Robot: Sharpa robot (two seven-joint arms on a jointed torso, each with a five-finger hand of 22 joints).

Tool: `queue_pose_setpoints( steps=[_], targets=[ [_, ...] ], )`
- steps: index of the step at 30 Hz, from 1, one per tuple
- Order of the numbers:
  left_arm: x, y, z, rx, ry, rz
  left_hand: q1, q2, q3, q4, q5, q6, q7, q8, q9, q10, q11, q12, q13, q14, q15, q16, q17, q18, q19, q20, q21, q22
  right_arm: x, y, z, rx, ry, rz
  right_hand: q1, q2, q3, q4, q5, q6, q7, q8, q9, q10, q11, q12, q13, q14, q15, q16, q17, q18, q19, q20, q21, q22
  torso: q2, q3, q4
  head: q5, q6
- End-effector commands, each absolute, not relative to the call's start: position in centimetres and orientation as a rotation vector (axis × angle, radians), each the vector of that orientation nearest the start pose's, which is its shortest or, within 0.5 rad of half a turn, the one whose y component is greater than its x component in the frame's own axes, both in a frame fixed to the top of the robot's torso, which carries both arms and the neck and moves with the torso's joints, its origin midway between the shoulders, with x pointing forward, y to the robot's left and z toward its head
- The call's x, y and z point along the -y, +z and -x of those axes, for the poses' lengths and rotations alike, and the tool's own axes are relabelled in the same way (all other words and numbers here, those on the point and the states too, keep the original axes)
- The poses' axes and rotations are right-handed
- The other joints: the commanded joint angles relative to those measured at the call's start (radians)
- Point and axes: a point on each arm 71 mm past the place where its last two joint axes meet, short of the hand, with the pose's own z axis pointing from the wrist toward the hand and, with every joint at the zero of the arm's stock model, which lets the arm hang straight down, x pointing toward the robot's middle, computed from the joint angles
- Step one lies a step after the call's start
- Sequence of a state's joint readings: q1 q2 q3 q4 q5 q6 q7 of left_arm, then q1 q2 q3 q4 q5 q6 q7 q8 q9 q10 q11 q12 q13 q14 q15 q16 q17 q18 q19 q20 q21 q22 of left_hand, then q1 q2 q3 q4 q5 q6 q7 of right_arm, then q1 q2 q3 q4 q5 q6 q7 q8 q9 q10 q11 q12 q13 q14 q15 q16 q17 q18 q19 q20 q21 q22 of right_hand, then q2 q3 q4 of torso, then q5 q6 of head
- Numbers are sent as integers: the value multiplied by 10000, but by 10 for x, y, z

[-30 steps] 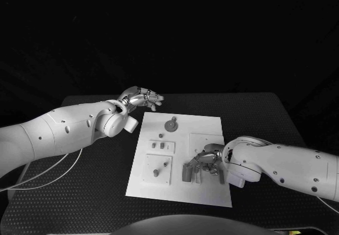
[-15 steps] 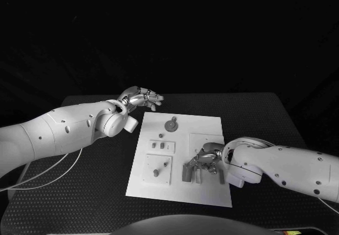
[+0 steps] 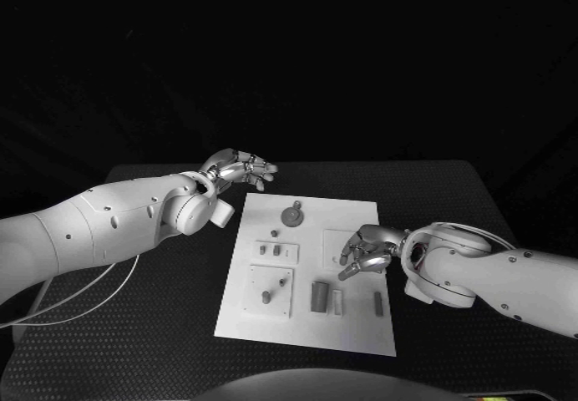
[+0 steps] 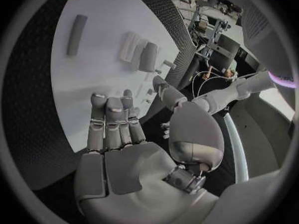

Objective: Assemble the parts on the task board

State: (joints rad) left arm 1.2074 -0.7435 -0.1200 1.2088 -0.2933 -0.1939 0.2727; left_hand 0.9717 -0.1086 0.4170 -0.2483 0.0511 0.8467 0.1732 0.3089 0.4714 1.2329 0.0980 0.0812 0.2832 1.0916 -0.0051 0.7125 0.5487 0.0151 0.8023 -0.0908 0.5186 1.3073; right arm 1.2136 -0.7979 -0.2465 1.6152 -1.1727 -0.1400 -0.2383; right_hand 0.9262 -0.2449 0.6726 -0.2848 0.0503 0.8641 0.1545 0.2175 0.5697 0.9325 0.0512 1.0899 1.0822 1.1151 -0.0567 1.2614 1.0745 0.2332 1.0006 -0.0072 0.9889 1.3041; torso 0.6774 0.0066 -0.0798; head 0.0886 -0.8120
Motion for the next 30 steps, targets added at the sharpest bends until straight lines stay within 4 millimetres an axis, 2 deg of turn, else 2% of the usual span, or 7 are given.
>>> queue_pose_setpoints(
  steps=[1, 5, 8, 10, 11, 19, 30],
  targets=[
    [-245, -224, -530, -16533, -12638, 8709, -98, -20, -7, 50, -14, -80, 20, 52, -16, -76, 4, -9, 12, 23, 70, -38, 11, -90, 41, -51, -38, 64, 149, -246, -425, -18882, 8754, 3225, 1433, 29, 491, -29, -4, -154, 101, -2, 36, -219, 27, 35, 16, -261, 77, -57, 21, 224, -250, 111, -119, 40, -7, 17, -3, -14, 38],
    [-246, -224, -530, -16523, -12632, 8710, -98, -20, -7, 50, -14, -80, 20, 52, -16, -76, 4, -9, 12, 23, 70, -38, 11, -90, 41, -51, -38, 64, 143, -242, -423, -18203, 9219, 3861, 1777, -32, 693, -3, 26, -222, 136, -37, 12, -289, 61, 15, -27, -342, 79, -103, -3, 187, -326, 200, -173, 35, 11, 21, 7, -13, 64],
    [-245, -224, -530, -16518, -12649, 8699, -99, -21, -8, 50, -14, -80, 20, 52, -16, -76, 4, -9, 12, 23, 70, -39, 11, -90, 41, -51, -39, 65, 138, -240, -422, -17813, 9298, 4405, 2396, -263, 949, 48, 91, -661, -164, -229, -107, -548, -177, -43, -108, -595, -62, -192, -29, 115, -563, 381, -294, 54, 6, 24, -2, -14, 46],
    [-245, -224, -530, -16523, -12665, 8693, -99, -21, -8, 50, -15, -80, 20, 52, -17, -76, 4, -9, 12, 22, 71, -40, 12, -91, 41, -51, -39, 65, 133, -240, -421, -17746, 9273, 4714, 2493, -338, 955, 22, 80, -826, -320, -281, -146, -648, -214, -42, -139, -691, -109, -208, -34, 124, -644, 438, -329, 72, 11, 19, -1, -21, 47],
    [-245, -224, -530, -16520, -12666, 8691, -100, -21, -8, 50, -15, -80, 20, 52, -17, -76, 4, -9, 12, 22, 71, -40, 12, -91, 41, -50, -40, 65, 131, -241, -421, -17759, 9237, 4893, 2613, -377, 975, 10, 75, -1006, -539, -326, -179, -779, -243, -31, -167, -816, -138, -221, -34, 136, -736, 501, -371, 93, 16, 14, 3, -25, 48],
    [-244, -224, -530, -16534, -12691, 8680, -104, -20, -10, 52, -14, -79, 20, 53, -17, -76, 4, -8, 13, 17, 73, -46, 15, -92, 40, -49, -44, 69, 115, -255, -411, -17890, 9111, 6095, 3371, -445, 1447, 4, 130, -1369, -1010, -205, -205, -1483, -44, 193, -307, -1472, 58, -165, -9, 193, -1210, 835, -600, 194, 20, 24, 10, 8, 10],
    [-244, -224, -531, -16542, -12686, 8683, -108, -13, -10, 56, -14, -82, 21, 53, -19, -77, 5, -7, 13, 12, 75, -54, 21, -94, 38, -47, -51, 73, 106, -272, -396, -18402, 9115, 6831, 3751, -410, 1859, 75, 200, -1372, -1146, -21, -190, -1615, 17, 491, -450, -1556, 121, 63, 10, 286, -1157, 970, -566, 222, 3, 7, 8, 21, -26]
  ],
)
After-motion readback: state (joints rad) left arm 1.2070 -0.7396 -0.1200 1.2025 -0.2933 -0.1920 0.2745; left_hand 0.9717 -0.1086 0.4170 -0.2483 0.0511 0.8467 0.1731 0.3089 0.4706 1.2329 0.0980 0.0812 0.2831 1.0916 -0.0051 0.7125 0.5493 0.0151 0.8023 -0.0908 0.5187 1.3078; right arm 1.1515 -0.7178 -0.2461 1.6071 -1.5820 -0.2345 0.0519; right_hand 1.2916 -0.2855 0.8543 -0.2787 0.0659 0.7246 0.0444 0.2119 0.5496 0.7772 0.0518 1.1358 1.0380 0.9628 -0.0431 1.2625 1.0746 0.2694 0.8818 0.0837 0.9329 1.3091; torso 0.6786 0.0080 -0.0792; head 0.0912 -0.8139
